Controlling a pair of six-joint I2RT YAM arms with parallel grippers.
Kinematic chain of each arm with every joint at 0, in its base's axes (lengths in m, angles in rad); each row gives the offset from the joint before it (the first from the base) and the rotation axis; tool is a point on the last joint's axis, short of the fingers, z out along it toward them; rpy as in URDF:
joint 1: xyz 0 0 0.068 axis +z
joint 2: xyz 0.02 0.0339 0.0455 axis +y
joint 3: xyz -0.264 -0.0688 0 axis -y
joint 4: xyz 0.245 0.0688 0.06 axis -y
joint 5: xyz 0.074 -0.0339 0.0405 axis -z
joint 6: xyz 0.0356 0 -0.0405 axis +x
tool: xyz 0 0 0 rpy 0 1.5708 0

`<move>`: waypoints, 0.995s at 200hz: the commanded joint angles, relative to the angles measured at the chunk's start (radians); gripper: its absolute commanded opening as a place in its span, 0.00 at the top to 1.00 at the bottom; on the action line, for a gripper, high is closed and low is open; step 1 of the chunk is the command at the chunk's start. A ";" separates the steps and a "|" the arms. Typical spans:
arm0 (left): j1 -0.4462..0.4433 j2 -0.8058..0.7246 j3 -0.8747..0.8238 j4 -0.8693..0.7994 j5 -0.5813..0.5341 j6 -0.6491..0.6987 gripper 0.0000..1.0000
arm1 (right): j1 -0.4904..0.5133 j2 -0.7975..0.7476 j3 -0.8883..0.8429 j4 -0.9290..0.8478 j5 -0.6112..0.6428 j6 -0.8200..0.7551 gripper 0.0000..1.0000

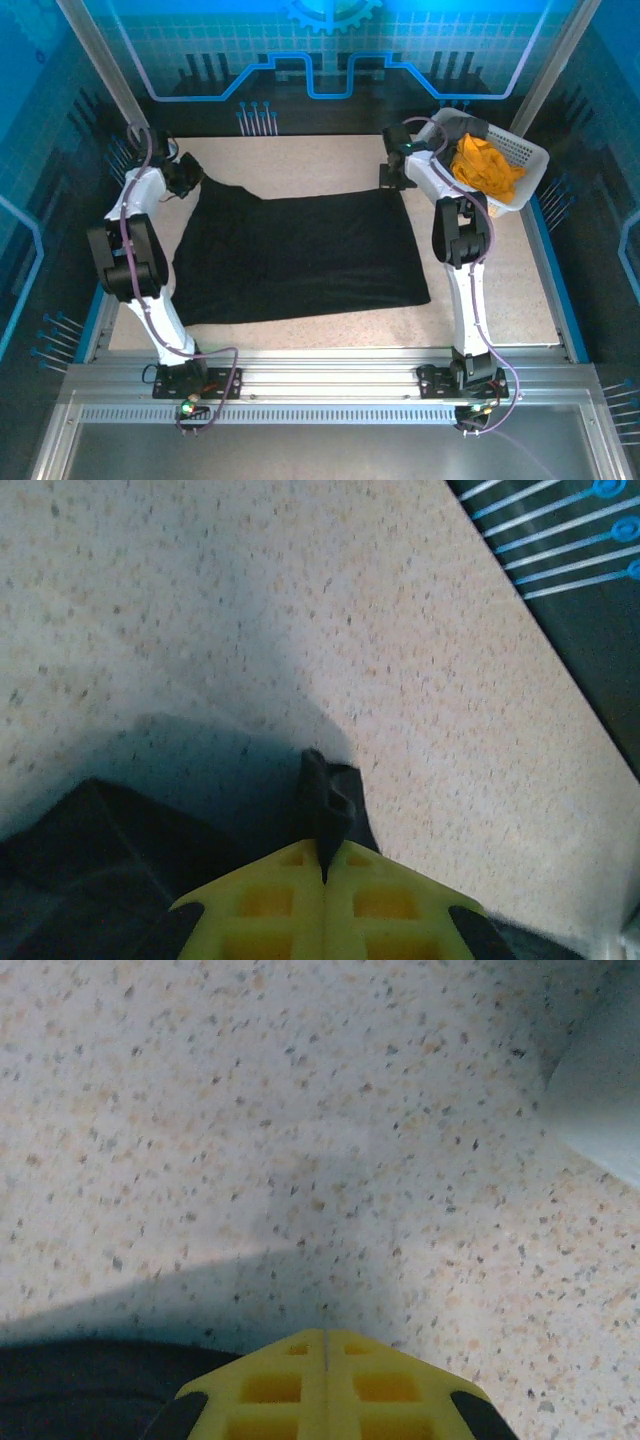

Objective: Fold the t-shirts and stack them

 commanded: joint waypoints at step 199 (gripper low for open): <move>-0.066 -1.107 -0.899 -0.419 -0.540 -0.298 1.00 | -0.037 -0.606 -0.886 0.176 -0.017 0.090 1.00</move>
